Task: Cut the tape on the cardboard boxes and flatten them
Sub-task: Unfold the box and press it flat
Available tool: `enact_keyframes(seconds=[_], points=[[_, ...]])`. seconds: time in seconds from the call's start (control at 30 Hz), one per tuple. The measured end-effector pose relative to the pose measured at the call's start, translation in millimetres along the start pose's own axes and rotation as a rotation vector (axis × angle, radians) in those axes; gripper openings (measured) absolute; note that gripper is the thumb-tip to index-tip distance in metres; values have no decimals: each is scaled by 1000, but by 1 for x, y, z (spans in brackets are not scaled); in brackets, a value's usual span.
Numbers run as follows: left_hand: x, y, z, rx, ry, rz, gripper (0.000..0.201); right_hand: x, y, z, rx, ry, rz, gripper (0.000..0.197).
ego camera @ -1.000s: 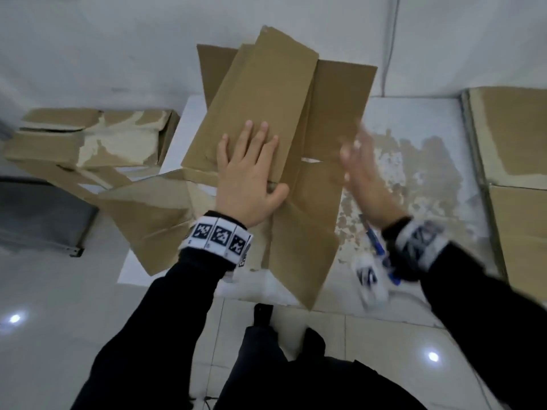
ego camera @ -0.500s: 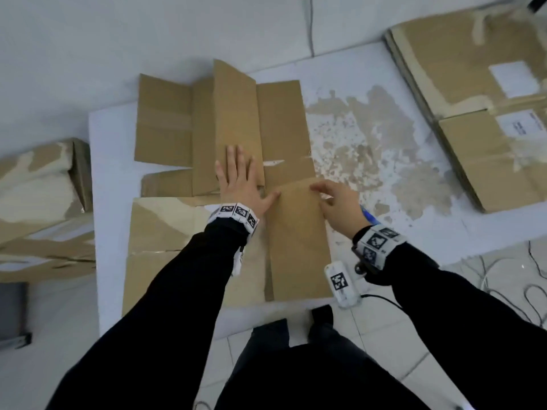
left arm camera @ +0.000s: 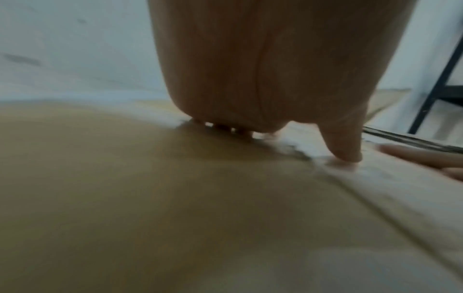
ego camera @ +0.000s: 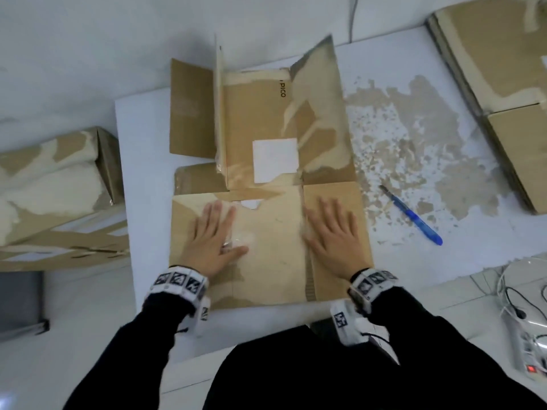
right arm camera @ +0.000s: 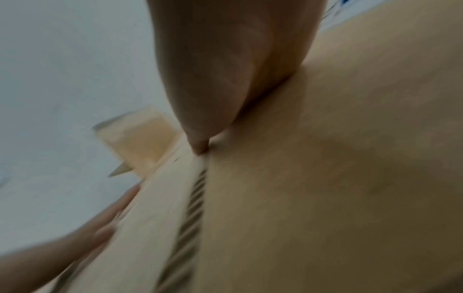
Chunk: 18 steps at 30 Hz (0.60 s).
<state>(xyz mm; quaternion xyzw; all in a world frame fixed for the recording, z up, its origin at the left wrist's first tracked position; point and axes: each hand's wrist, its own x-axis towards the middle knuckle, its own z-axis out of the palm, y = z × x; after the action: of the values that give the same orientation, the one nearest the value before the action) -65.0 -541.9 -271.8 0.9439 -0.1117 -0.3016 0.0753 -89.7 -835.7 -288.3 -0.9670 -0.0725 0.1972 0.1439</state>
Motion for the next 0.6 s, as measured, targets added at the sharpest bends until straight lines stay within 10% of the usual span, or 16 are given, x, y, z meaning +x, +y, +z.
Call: enact_keyframes(seconds=[0.13,0.3,0.6], points=[[-16,-7,-14,-47,113,-29,97,1,5,-26,70,145,39,62],[23,61,-76,-216,498,246,42,78,-47,-70,252,430,-143,34],[142,37,-80,-5,159,-65,66,176,-58,-57,-53,-220,-27,61]])
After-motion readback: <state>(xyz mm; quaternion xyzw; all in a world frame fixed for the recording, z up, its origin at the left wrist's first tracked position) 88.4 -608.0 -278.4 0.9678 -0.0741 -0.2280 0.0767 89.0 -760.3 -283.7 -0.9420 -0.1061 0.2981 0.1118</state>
